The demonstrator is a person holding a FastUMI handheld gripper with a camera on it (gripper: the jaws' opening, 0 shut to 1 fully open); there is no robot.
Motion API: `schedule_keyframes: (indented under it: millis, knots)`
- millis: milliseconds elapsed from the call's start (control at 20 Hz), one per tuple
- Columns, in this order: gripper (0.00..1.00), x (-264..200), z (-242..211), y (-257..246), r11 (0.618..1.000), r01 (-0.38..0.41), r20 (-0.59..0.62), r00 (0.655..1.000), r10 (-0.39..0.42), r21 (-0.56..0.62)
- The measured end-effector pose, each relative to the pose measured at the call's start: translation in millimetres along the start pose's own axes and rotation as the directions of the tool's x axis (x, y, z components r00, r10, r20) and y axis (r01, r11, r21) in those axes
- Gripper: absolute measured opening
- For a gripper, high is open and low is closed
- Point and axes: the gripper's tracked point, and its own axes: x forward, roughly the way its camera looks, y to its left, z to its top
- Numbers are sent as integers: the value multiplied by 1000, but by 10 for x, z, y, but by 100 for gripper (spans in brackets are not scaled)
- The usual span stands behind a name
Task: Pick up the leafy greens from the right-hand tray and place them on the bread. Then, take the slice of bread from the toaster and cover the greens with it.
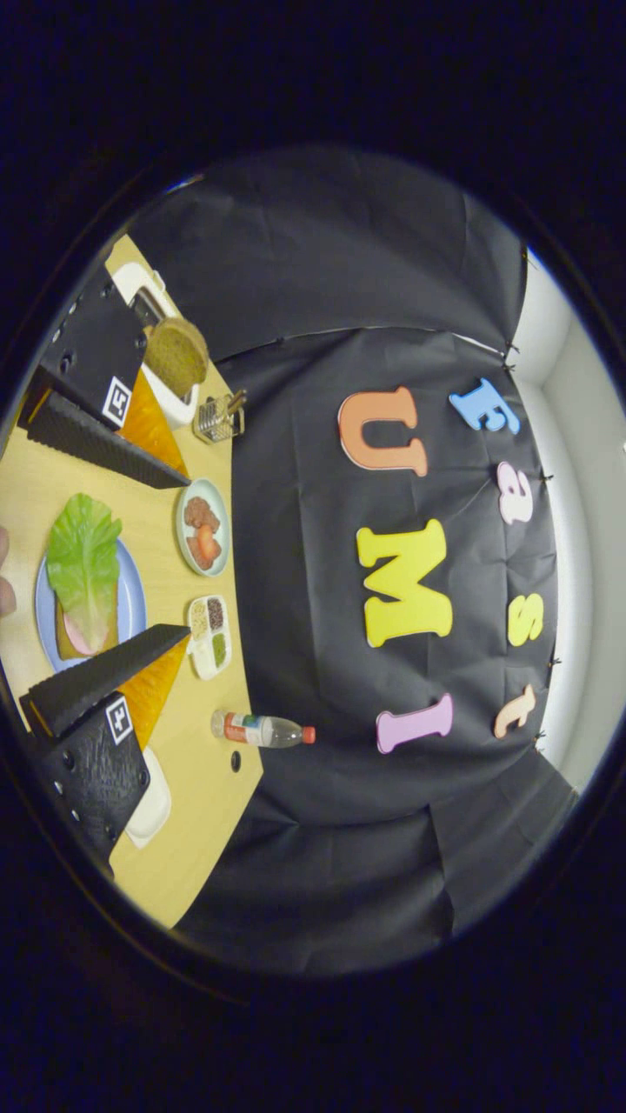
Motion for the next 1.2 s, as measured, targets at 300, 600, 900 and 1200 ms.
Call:
schedule_keyframes:
  millis: [300,600,900,1200]
  knots:
    - [96,-232,246,948,992,-125,25,992,125,0]
    - [96,52,-156,1424,995,-100,-77,992,99,-6]
    - [83,369,-504,1451,999,-51,-202,978,51,5]
    - [25,450,-608,1501,997,-77,-248,966,77,13]
